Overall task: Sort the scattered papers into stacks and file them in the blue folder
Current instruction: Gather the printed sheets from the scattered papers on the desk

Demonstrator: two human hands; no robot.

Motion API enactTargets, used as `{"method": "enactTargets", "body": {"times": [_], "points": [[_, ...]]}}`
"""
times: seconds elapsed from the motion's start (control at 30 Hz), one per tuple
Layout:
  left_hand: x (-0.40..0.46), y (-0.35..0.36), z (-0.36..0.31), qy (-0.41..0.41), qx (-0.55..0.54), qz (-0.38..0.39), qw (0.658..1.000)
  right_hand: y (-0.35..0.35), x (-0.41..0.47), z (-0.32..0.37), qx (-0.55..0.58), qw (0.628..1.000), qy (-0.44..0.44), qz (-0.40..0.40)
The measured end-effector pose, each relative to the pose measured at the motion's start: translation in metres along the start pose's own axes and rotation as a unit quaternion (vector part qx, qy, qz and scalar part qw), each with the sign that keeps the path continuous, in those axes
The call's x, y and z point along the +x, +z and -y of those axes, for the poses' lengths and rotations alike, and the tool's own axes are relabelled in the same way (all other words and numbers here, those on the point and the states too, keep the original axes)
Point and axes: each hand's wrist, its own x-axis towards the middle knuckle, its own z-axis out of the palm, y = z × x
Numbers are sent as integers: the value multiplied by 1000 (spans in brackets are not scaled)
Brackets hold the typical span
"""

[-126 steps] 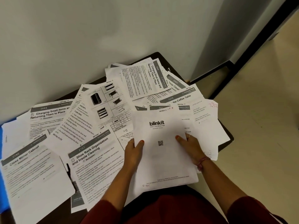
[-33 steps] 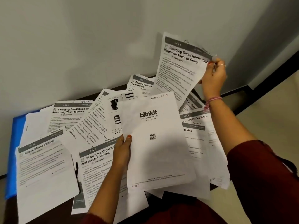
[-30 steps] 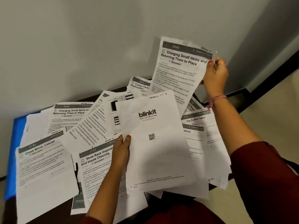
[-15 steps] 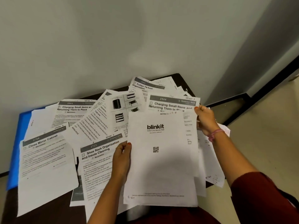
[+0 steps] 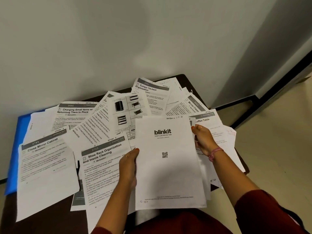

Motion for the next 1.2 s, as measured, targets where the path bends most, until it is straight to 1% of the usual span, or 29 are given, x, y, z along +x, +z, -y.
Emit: {"method": "enactTargets", "body": {"times": [0.1,0.17,0.37,0.53,0.67,0.73,0.8,0.93,1.07,1.2], "points": [[0,1,1,-3,0,9,1000,0,1,-3,-16,1000,-4,16],[-2,2,1,-8,-6,9,1000,0,0,-4,-30,999,-6,13],[-4,0,2,-11,-4,18,1000,3,6,-12,-27,999,2,32],[-5,-5,2,-8,5,33,999,11,3,-12,-25,999,-14,44],[-3,-15,3,-13,6,25,1000,21,-2,-23,6,999,16,49],[1,-21,5,-17,6,15,1000,23,-3,-34,37,996,31,70],[3,-27,7,-23,8,6,1000,29,-11,-41,9,995,35,90],[9,-40,15,-46,6,-14,999,41,-21,-56,-121,989,-8,81],[16,-55,16,-63,-4,-27,998,55,-23,-63,-148,985,-28,79],[18,-74,12,-51,-12,-28,998,71,-25,-67,-176,981,-33,80]]}}
